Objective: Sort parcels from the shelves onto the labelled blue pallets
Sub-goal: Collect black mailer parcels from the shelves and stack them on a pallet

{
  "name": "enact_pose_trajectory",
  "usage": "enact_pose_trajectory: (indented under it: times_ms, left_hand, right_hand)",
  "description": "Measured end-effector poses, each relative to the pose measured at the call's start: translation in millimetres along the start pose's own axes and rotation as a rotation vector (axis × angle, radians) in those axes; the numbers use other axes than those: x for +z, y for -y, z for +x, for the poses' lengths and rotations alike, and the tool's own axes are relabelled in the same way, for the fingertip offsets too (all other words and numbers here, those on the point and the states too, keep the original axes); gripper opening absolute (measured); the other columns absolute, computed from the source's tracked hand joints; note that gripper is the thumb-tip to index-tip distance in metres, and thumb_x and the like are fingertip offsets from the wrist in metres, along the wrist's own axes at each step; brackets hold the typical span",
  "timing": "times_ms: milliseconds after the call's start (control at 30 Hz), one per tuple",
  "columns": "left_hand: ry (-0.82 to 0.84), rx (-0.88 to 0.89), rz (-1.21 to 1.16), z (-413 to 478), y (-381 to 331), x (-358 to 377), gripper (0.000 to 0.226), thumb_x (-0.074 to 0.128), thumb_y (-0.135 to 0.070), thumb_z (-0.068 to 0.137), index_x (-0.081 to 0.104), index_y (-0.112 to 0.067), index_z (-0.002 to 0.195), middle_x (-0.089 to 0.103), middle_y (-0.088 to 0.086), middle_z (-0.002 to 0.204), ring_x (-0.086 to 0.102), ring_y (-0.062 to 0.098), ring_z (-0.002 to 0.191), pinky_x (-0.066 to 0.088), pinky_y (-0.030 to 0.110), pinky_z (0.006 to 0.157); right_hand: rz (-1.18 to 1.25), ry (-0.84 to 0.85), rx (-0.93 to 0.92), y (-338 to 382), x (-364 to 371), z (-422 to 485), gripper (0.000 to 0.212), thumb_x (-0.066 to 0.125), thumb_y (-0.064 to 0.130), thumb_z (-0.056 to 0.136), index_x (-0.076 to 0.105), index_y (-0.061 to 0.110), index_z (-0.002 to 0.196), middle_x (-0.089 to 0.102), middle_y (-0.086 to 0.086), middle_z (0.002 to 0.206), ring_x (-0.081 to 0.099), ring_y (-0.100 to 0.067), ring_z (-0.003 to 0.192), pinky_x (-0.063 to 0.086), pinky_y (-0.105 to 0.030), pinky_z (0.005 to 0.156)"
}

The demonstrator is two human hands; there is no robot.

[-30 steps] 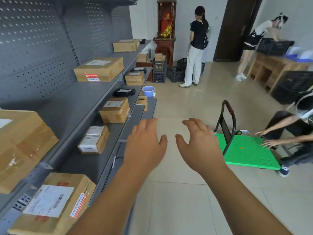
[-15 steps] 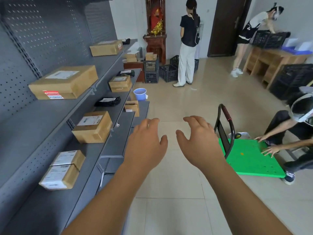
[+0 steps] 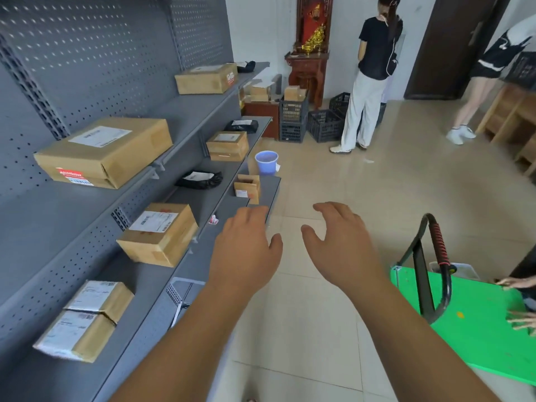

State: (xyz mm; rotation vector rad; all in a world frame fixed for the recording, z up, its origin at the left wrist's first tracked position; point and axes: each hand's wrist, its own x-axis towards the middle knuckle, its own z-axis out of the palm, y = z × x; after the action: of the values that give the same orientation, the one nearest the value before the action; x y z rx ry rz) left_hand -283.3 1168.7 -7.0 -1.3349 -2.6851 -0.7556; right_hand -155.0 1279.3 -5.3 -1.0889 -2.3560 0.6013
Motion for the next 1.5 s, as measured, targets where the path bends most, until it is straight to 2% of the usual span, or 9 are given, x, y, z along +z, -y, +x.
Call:
enact_pose_trajectory:
  times_ms: [267, 467, 633, 833, 967, 1133, 1300, 1500]
  left_hand:
    - [0.034, 0.051, -0.033, 138, 32, 27, 0.048, 0.055, -0.039, 0.096, 0.045, -0.026, 0.141, 0.047, -0.002, 0.142, 0.048, 0.024, 0.122, 0.048, 0.041, 0.091]
    - [0.087, 0.142, -0.033, 234, 56, 52, 0.050, 0.055, -0.038, 0.097, 0.044, -0.025, 0.144, 0.047, -0.003, 0.145, 0.043, 0.021, 0.131, 0.044, 0.039, 0.097]
    - [0.114, 0.168, -0.042, 300, 62, 78, 0.057, 0.054, -0.041, 0.098, 0.039, -0.024, 0.151, 0.045, -0.001, 0.152, 0.041, 0.022, 0.138, 0.040, 0.039, 0.105]
    - [0.166, 0.174, -0.052, 376, 60, 124, 0.057, 0.054, -0.041, 0.099, 0.038, -0.026, 0.151, 0.042, -0.003, 0.152, 0.039, 0.020, 0.139, 0.040, 0.039, 0.107]
    - [0.158, 0.118, -0.026, 433, 50, 147, 0.056, 0.055, -0.039, 0.098, 0.040, -0.025, 0.150, 0.047, -0.002, 0.146, 0.042, 0.023, 0.134, 0.040, 0.040, 0.105]
    - [0.116, 0.030, 0.037, 503, 34, 167, 0.039, 0.056, -0.037, 0.094, 0.051, -0.026, 0.132, 0.053, -0.002, 0.127, 0.052, 0.025, 0.116, 0.045, 0.038, 0.088]
    - [0.099, -0.076, 0.086, 543, 43, 187, 0.048, 0.054, -0.037, 0.093, 0.048, -0.025, 0.140, 0.052, -0.001, 0.139, 0.051, 0.027, 0.121, 0.047, 0.043, 0.096]
    - [0.099, -0.204, 0.152, 586, 82, 199, 0.047, 0.052, -0.040, 0.095, 0.046, -0.027, 0.140, 0.051, 0.000, 0.138, 0.051, 0.025, 0.119, 0.044, 0.041, 0.094]
  right_hand:
    - [-0.034, 0.008, 0.038, 5, 42, 134, 0.051, 0.056, 0.041, 0.096, 0.049, 0.025, 0.144, 0.045, 0.007, 0.149, 0.041, -0.025, 0.132, 0.039, -0.044, 0.108]
    - [-0.056, -0.018, 0.135, 0, 70, 222, 0.051, 0.055, 0.043, 0.096, 0.049, 0.026, 0.143, 0.046, 0.008, 0.149, 0.041, -0.023, 0.133, 0.040, -0.043, 0.107]
    - [-0.072, 0.012, 0.159, -10, 92, 279, 0.051, 0.055, 0.042, 0.095, 0.050, 0.025, 0.143, 0.047, 0.007, 0.148, 0.043, -0.025, 0.132, 0.040, -0.044, 0.107]
    - [-0.060, 0.039, 0.151, -41, 110, 365, 0.052, 0.055, 0.042, 0.096, 0.049, 0.023, 0.144, 0.046, 0.005, 0.149, 0.043, -0.026, 0.132, 0.039, -0.044, 0.109]
    - [-0.058, 0.072, 0.116, -66, 115, 431, 0.051, 0.054, 0.041, 0.097, 0.049, 0.023, 0.144, 0.046, 0.004, 0.149, 0.043, -0.027, 0.132, 0.038, -0.044, 0.108]
    - [-0.025, 0.109, 0.046, -92, 115, 516, 0.051, 0.055, 0.040, 0.096, 0.050, 0.023, 0.144, 0.047, 0.004, 0.148, 0.044, -0.027, 0.131, 0.040, -0.043, 0.106]
    - [-0.016, 0.197, -0.026, -101, 142, 576, 0.050, 0.055, 0.040, 0.097, 0.050, 0.021, 0.143, 0.049, 0.000, 0.146, 0.046, -0.029, 0.129, 0.042, -0.044, 0.103]
    - [-0.024, 0.312, -0.122, -84, 187, 632, 0.044, 0.056, 0.039, 0.096, 0.055, 0.020, 0.136, 0.054, -0.003, 0.139, 0.050, -0.032, 0.121, 0.046, -0.043, 0.096]
